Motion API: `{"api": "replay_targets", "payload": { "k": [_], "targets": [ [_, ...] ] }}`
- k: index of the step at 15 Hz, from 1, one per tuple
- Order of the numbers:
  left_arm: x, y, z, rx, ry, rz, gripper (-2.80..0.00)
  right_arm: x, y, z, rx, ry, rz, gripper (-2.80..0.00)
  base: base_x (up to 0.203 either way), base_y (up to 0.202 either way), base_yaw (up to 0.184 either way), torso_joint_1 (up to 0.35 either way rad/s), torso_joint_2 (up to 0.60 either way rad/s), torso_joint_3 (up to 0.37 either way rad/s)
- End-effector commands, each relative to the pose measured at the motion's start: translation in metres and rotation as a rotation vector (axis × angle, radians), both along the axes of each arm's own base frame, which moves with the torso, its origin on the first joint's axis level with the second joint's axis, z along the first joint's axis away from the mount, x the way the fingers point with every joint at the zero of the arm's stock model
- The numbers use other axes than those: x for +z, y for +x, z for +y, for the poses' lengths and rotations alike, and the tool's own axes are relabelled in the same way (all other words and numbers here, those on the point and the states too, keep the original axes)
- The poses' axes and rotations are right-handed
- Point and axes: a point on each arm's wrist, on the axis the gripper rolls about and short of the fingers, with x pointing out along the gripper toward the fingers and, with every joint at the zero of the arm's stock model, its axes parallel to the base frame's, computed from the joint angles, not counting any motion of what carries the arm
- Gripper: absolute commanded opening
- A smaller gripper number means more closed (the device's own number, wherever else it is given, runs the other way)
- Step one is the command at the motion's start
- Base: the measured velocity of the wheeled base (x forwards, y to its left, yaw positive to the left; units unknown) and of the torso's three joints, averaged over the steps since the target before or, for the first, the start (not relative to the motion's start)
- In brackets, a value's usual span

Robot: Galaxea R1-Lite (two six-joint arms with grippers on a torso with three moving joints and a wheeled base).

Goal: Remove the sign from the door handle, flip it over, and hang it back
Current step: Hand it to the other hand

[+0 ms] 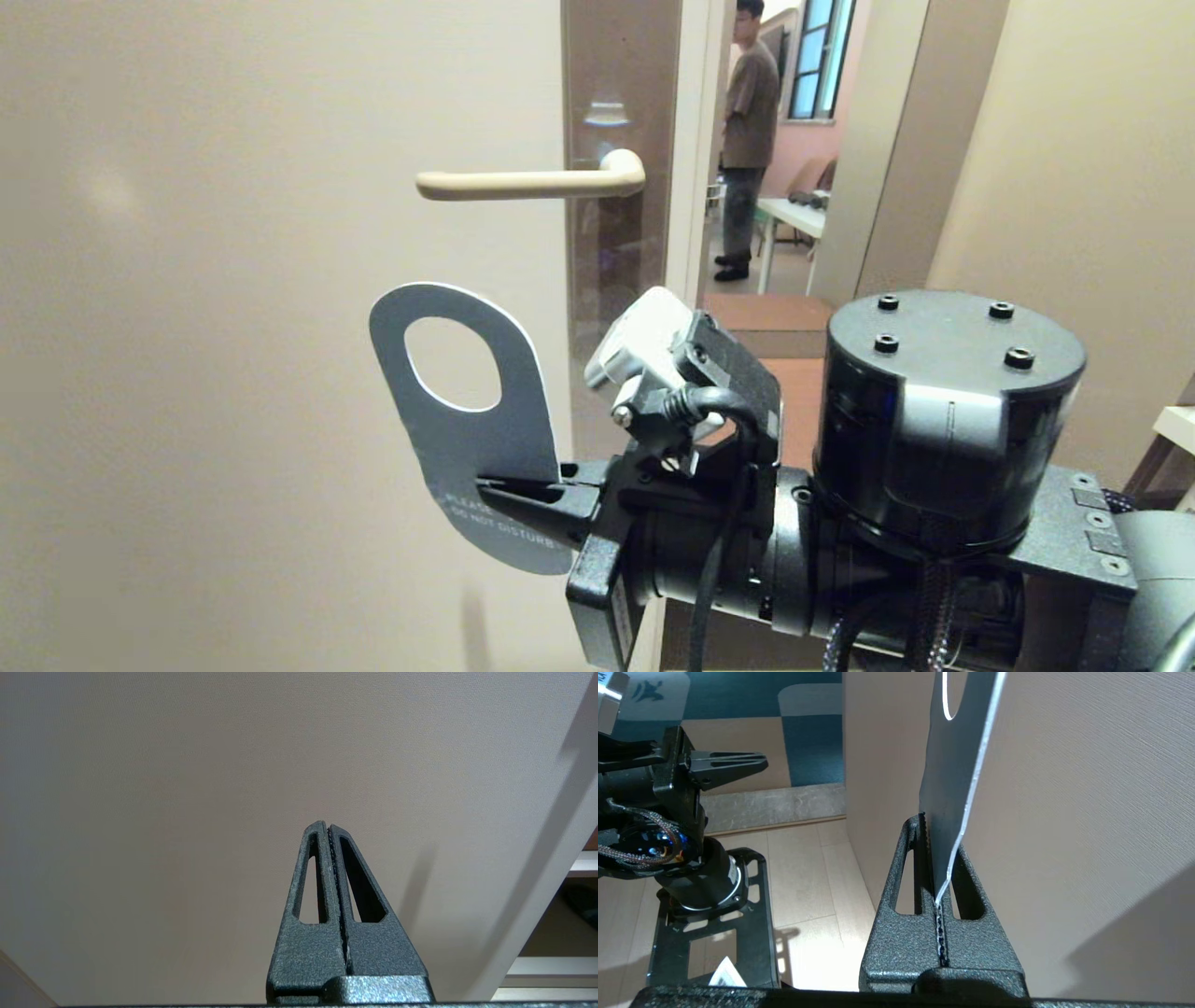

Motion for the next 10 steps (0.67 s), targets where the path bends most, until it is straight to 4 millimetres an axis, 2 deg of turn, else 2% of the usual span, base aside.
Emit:
{"api": "replay_targets", "payload": {
  "k": [1,10],
  "targets": [
    [0.0,0.0,0.0,0.0,0.0,0.0,-2.8,0.004,-0.003,-0.007,0.0,0.012,-0.007,-2.8,0.0,0.0,0.0,0.0,0.0,0.0],
    [0.0,0.0,0.0,0.0,0.0,0.0,-2.8,0.002,-0.023,-0.044,-0.016,-0.002,-0.002,-2.8,0.0,0.0,0.0,0.0,0.0,0.0]
  ]
}}
